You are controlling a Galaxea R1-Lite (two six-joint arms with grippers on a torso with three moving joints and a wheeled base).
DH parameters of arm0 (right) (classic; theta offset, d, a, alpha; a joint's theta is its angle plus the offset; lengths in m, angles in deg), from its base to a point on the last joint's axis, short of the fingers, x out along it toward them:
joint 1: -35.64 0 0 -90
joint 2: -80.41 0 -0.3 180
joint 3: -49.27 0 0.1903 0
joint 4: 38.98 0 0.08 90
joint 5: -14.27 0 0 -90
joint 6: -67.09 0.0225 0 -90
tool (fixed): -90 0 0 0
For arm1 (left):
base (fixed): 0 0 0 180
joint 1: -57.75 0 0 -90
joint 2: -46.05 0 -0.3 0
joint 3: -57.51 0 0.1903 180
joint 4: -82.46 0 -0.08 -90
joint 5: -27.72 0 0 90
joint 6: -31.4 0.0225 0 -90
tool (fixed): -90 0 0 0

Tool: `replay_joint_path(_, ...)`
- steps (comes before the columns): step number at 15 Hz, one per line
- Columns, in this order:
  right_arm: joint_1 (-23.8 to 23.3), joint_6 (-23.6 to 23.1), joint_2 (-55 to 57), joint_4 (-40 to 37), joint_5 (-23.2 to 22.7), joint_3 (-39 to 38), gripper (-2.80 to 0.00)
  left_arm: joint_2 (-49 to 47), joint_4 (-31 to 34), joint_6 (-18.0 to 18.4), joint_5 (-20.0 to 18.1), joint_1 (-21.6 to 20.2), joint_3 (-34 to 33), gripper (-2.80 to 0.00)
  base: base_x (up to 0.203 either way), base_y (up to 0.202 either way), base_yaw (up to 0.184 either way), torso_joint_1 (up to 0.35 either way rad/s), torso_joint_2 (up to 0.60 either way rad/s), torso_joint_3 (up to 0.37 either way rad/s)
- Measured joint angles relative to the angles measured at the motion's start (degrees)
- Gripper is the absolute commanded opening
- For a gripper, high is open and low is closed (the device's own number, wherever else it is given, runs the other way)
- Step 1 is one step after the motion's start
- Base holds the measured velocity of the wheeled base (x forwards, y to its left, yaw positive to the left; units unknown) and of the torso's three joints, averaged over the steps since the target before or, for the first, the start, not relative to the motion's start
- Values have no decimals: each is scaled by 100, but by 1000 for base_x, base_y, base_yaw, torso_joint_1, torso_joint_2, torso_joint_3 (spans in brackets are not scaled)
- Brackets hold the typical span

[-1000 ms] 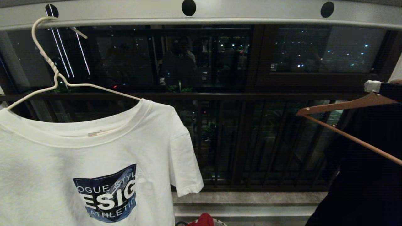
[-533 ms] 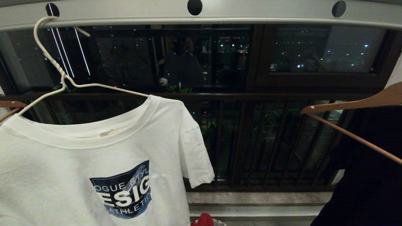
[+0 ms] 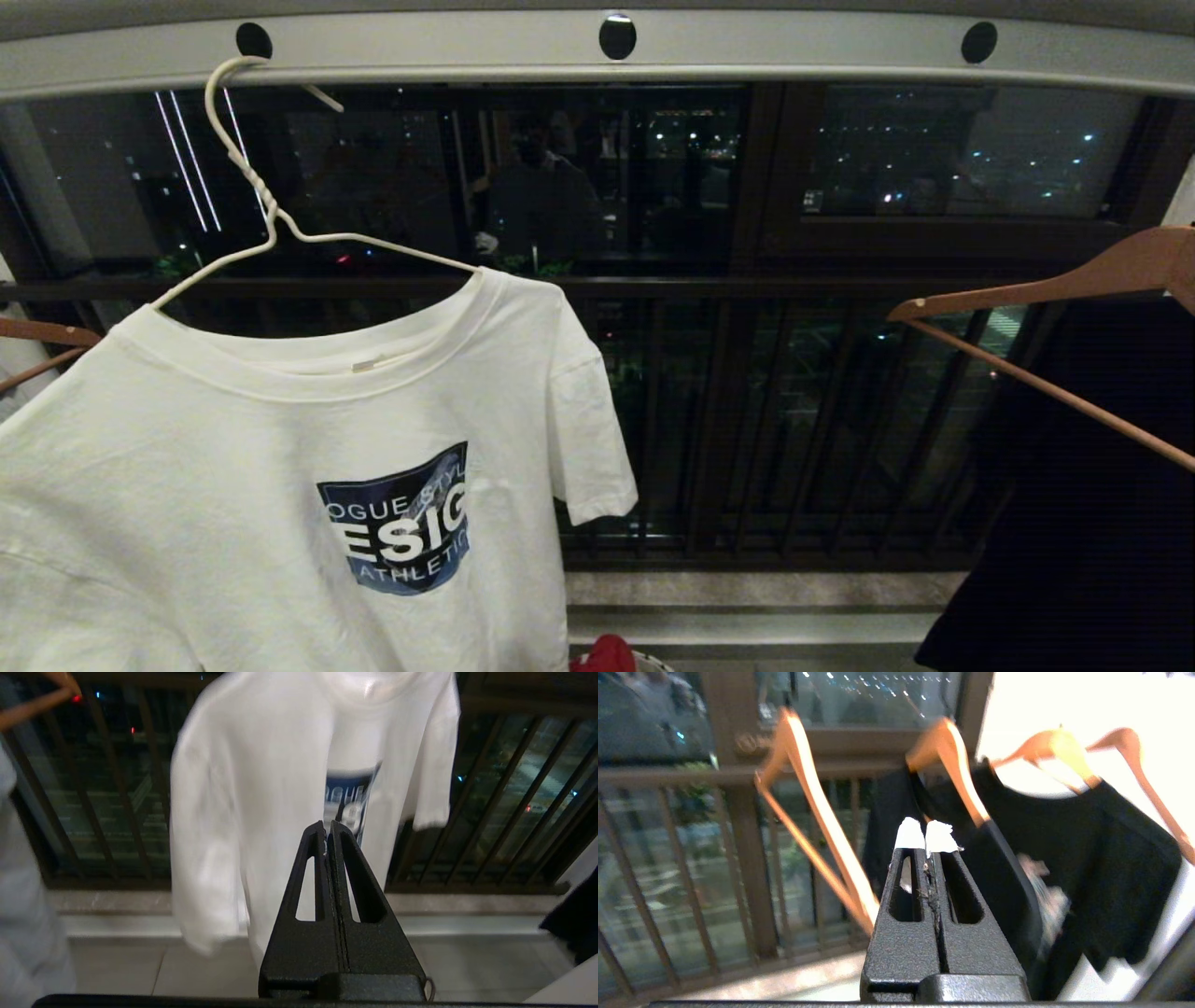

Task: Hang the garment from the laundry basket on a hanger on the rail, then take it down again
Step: Take the clothes off the clothes rack

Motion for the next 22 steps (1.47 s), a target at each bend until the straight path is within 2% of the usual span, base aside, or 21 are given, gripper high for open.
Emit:
replay_joint_path(3, -77, 189, -332, -418, 302, -414, -280, 400, -650, 168, 43, -1, -1078, -280, 0, 0, 0, 0, 0, 0)
replay_joint_path(5, -453, 93, -420, -670, 307, -596, -280, 568, -1318, 349, 179, -1, -1722, -280, 0, 0, 0, 0, 0, 0)
replay_joint_path(8, -802, -74, -710, -501, -353, -1432, -280, 687, -1792, 436, 213, 4, -2354, -280, 0, 0, 0, 0, 0, 0)
replay_joint_path(11, -855, 16, -1411, 202, -1468, -2880, -280, 720, -2273, 724, 250, 2, -3095, -280, 0, 0, 0, 0, 0, 0)
replay_joint_path(14, -847, 236, -1823, 1522, -2417, -4478, -280, 722, -3236, 1154, 441, 2, -3995, -280, 0, 0, 0, 0, 0, 0)
replay_joint_path(16, -841, 285, -1940, 2380, -2908, -5246, -280, 722, -3631, 1286, 463, 2, -4261, -280, 0, 0, 0, 0, 0, 0)
replay_joint_path(19, -841, 299, -2017, 2599, -3064, -5616, -280, 724, -3658, 1185, 469, 2, -4337, -280, 0, 0, 0, 0, 0, 0)
replay_joint_path(22, -841, 375, -2041, 2598, -3067, -5653, -280, 724, -3656, 775, 473, 2, -4352, -280, 0, 0, 0, 0, 0, 0)
